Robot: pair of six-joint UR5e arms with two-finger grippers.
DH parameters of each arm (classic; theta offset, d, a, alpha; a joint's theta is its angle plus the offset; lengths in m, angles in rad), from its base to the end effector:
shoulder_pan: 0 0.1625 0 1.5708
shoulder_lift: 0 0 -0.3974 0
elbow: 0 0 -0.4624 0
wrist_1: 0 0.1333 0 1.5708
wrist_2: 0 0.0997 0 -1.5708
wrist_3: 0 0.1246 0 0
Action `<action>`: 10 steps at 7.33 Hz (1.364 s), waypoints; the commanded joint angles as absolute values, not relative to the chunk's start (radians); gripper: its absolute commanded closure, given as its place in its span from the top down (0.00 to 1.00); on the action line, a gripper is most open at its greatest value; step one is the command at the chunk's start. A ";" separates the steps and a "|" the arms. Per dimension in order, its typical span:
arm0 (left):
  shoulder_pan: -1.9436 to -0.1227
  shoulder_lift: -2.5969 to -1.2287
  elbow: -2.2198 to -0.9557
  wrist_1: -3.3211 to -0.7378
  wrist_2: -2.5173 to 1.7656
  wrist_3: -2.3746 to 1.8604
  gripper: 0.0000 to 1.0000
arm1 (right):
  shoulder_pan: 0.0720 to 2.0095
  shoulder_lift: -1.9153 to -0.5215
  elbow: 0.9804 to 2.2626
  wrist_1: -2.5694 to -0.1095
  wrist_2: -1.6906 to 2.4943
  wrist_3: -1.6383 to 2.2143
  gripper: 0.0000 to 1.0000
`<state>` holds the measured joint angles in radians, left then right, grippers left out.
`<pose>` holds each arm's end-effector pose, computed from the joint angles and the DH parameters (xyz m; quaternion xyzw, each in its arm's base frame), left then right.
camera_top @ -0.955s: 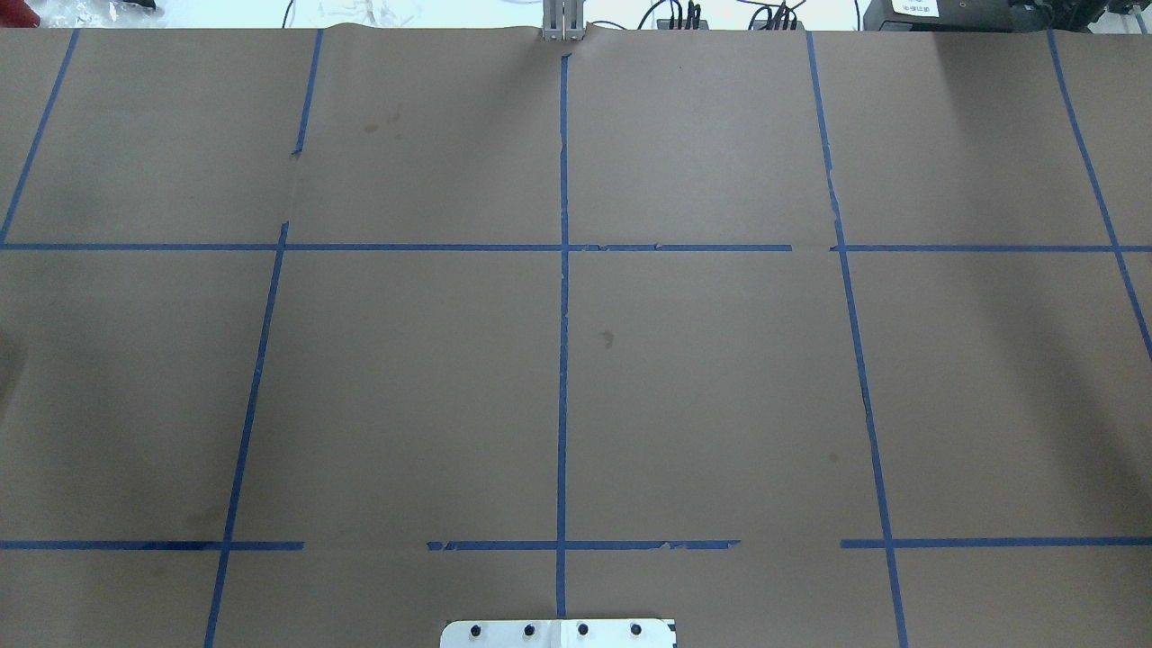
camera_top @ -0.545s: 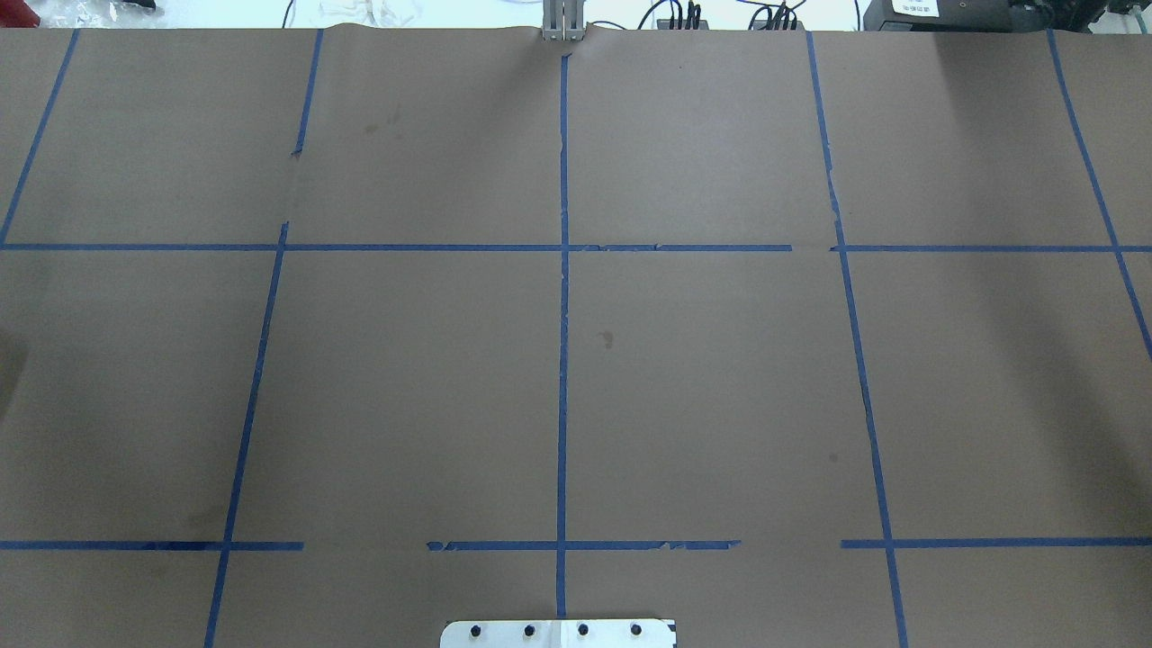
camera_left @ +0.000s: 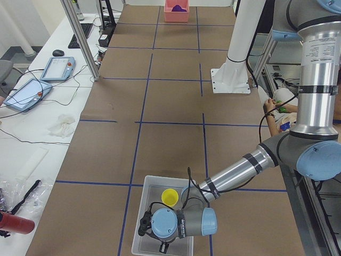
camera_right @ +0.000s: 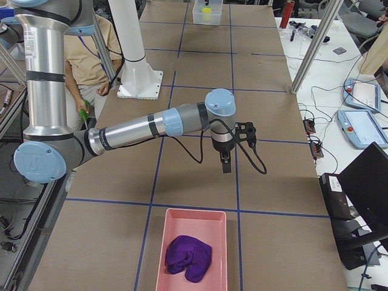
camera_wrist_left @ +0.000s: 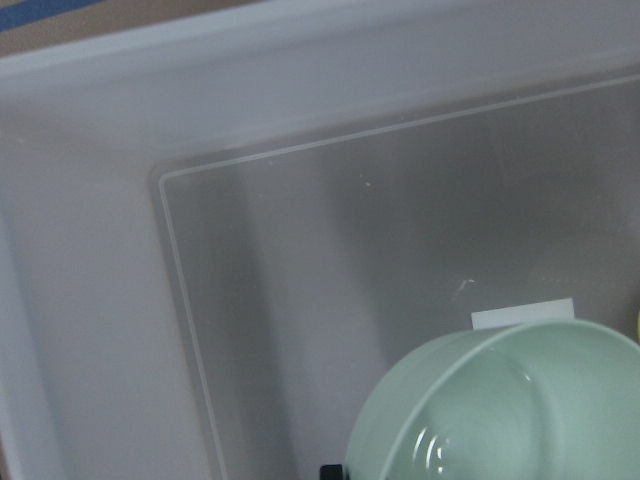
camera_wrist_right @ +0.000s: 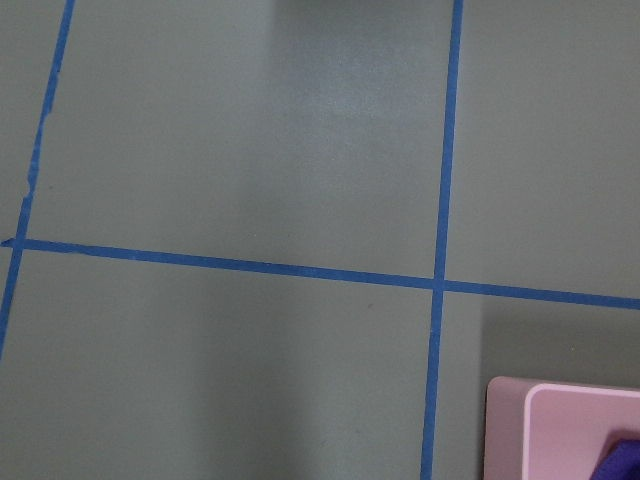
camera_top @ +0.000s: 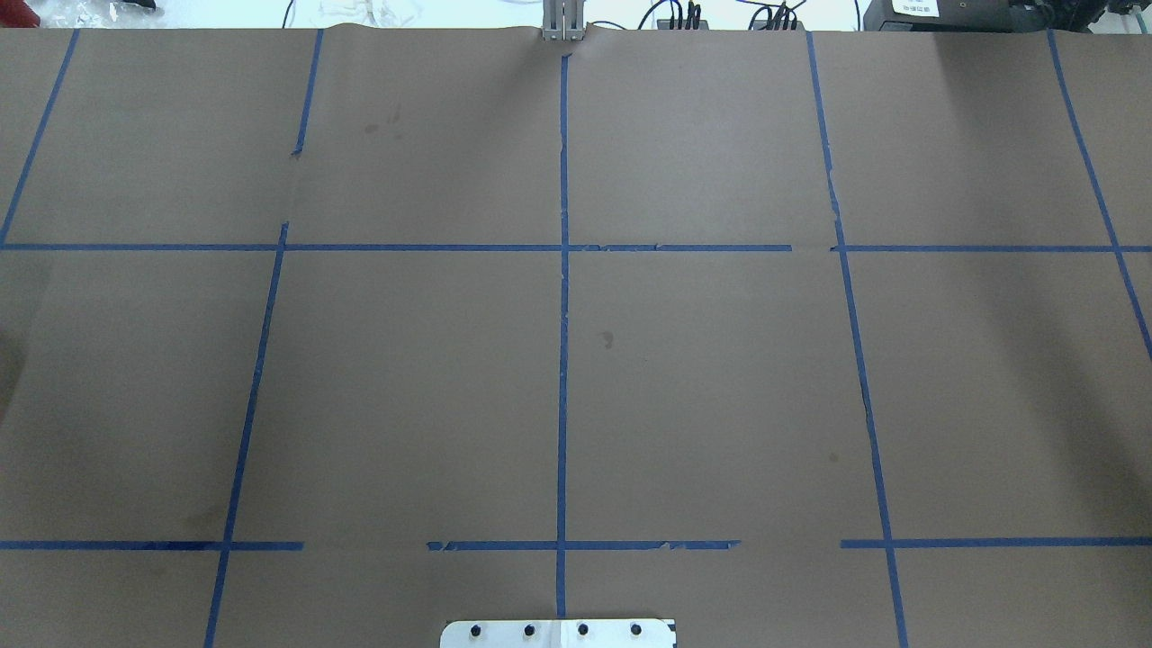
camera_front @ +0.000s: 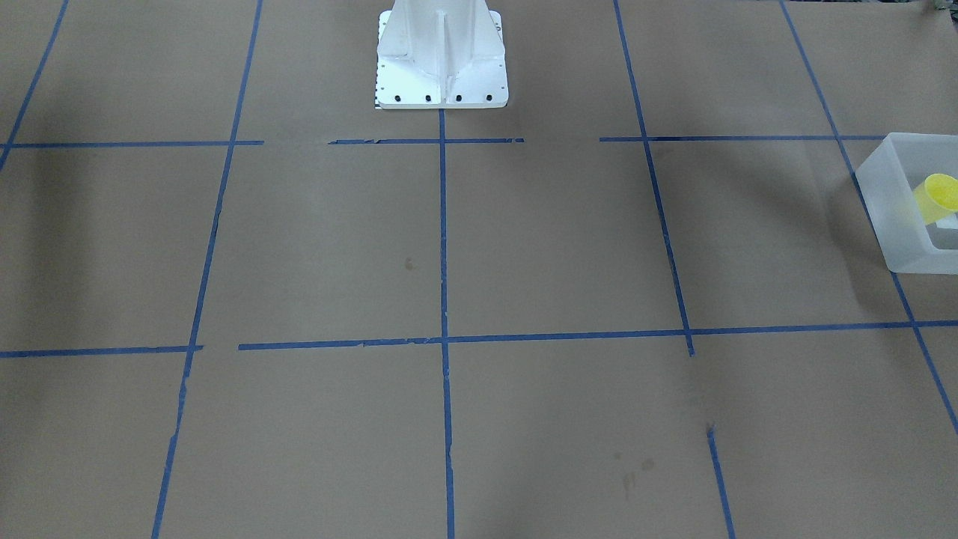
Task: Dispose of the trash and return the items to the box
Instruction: 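Release the green bowl in the clear bin and raise the left gripper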
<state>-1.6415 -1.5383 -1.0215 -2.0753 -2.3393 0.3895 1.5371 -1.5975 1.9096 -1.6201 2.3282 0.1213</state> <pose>-0.0795 -0.4614 0.9108 0.0506 0.3729 0.1327 0.9169 0.0292 -0.5505 0.4793 0.0930 -0.3749 -0.0081 0.9224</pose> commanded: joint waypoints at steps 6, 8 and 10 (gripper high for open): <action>-1.629 -1.552 -1.770 -1.565 -2.409 0.069 1.00 | 1.537 -1.589 1.905 -1.621 2.330 0.123 1.00; -1.506 -1.551 -1.871 -1.571 -2.427 -0.132 1.00 | 1.520 -1.548 1.901 -1.702 2.345 0.123 1.00; -1.486 -1.537 -1.870 -1.615 -2.430 -0.153 1.00 | 1.494 -1.500 1.882 -1.802 2.347 0.121 1.00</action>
